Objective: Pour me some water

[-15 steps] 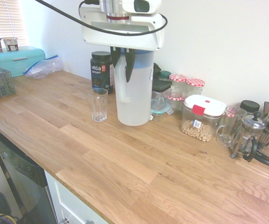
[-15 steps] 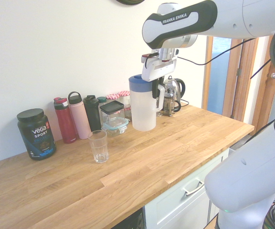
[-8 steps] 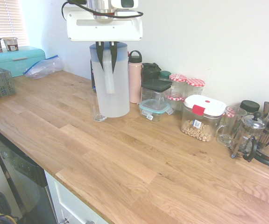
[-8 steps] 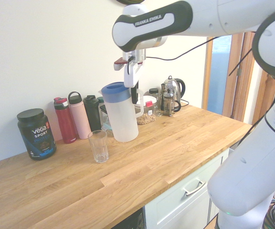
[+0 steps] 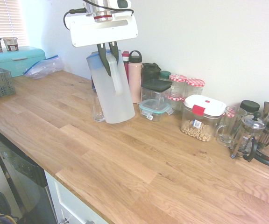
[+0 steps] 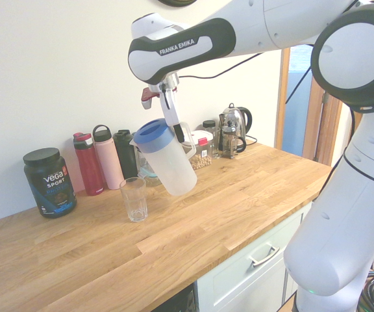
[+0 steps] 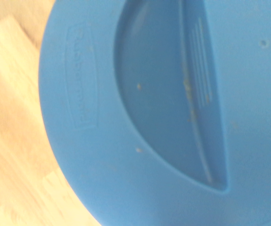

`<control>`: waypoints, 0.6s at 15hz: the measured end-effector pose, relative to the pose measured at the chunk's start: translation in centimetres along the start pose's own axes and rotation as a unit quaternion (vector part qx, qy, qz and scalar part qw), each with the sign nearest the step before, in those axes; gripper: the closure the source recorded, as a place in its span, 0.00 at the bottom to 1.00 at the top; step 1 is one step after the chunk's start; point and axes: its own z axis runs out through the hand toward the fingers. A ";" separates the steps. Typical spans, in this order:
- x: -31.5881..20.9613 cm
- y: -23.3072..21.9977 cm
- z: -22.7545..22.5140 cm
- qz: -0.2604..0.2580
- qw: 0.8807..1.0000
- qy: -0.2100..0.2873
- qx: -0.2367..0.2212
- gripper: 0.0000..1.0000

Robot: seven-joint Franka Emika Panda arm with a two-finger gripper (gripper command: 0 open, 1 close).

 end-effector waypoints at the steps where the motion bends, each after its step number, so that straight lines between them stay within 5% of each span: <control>1: 0.2 -0.8 0.2 -0.010 1.000 -0.005 -0.008 1.00; 9: 2.2 -5.6 3.1 -0.067 0.987 -0.051 -0.139 1.00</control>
